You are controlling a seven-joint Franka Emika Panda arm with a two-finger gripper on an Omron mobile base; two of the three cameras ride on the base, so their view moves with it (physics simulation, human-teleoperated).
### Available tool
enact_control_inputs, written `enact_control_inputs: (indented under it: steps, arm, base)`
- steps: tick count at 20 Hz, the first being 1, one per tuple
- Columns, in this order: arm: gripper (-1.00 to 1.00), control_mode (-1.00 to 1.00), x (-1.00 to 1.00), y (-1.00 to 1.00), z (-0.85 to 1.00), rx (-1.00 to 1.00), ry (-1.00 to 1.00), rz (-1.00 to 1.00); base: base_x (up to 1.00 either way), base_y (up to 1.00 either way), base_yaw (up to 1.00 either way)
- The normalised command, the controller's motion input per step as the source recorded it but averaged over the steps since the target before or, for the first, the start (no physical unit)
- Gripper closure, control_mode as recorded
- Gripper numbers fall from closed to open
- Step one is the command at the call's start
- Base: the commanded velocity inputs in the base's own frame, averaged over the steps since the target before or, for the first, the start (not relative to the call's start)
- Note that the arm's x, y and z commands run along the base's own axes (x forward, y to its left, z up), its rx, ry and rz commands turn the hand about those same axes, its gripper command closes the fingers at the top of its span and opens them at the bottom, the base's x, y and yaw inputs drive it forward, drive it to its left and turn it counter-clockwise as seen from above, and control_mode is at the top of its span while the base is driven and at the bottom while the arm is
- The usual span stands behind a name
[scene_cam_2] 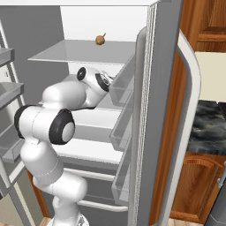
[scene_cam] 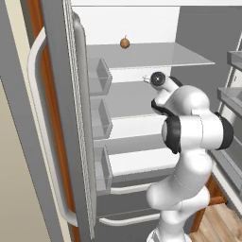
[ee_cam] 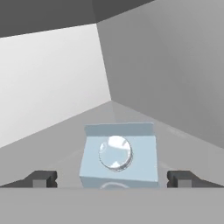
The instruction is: Take out the milk from the fridge and place it on the tray on the counter. Then take the sugar cube near the tray and place it in the tray.
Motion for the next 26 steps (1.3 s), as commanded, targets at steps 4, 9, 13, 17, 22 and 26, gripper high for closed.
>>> enact_control_inputs:
  steps: [4, 9, 13, 17, 22, 26]
  arm:
    - [-1.00, -1.00, 0.15, -0.01, -0.06, 0.00, 0.00, 0.00]
    - [-1.00, -1.00, 0.01, -0.33, -0.10, 0.02, 0.00, 0.00]
    - [-1.00, -1.00, 0.01, -0.26, -0.11, 0.01, 0.00, 0.00]
    - [1.00, -1.00, 0.06, -0.01, -0.23, 0.00, 0.00, 0.00]
    - [1.00, -1.00, 0.01, -0.05, -0.17, 0.00, 0.00, 0.00]
    - [1.00, -1.00, -0.44, -0.01, 0.00, 0.01, -0.06, -0.02]
  base:
    - [0.00, 0.00, 0.00]
    - [0.00, 0.00, 0.00]
    - [0.00, 0.00, 0.00]
    - [0.00, 0.00, 0.00]
    - [0.00, 0.00, 0.00]
    - [0.00, 0.00, 0.00]
